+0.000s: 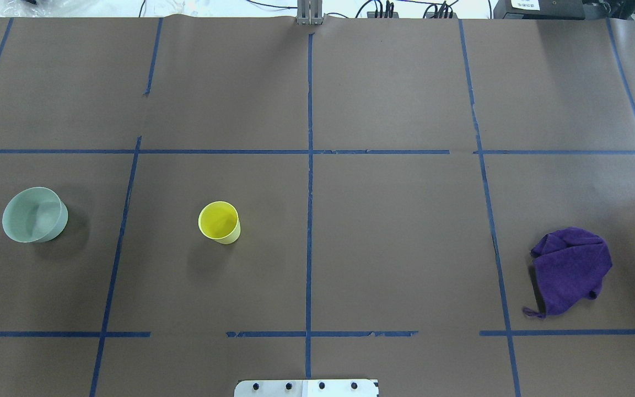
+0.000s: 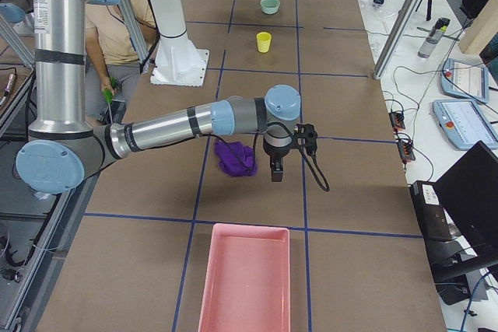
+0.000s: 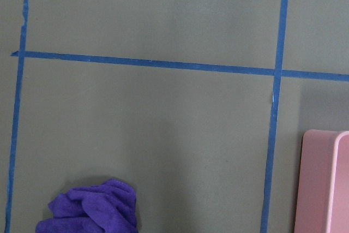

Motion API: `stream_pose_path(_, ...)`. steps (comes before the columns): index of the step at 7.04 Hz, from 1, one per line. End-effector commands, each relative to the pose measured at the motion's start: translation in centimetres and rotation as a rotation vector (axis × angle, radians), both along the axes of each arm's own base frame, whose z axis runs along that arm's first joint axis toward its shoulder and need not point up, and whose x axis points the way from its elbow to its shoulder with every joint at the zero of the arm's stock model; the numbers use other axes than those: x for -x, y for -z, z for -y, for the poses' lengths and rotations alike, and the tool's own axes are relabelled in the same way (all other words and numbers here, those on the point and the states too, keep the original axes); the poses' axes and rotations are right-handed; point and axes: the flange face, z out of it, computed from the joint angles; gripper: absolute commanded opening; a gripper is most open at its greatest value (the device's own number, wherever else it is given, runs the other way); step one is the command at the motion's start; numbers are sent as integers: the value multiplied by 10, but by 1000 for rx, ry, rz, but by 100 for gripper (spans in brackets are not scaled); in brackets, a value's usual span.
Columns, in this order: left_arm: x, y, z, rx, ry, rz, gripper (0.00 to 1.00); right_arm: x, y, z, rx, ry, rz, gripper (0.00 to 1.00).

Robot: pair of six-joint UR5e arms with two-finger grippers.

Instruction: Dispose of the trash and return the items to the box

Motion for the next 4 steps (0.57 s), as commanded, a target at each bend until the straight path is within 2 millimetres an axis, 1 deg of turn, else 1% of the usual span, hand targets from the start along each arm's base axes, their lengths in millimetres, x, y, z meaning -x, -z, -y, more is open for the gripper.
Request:
stream_pose_path(1,1,7,-2,-34,-13,5,100,1,-1,-3,7,1,6,100)
stream_pose_path(2,0,8,-3,-22,-6,-7,100,2,-2,-2,10,1,6,100)
stream_pose_path(3,-2,11,1,-29,-8,-9,100,2,0,-2,9,-1,8,100)
stream_pose_path(4,-2,21,7,-19,23,-14,100,3,2,-2,5,-1,10,100)
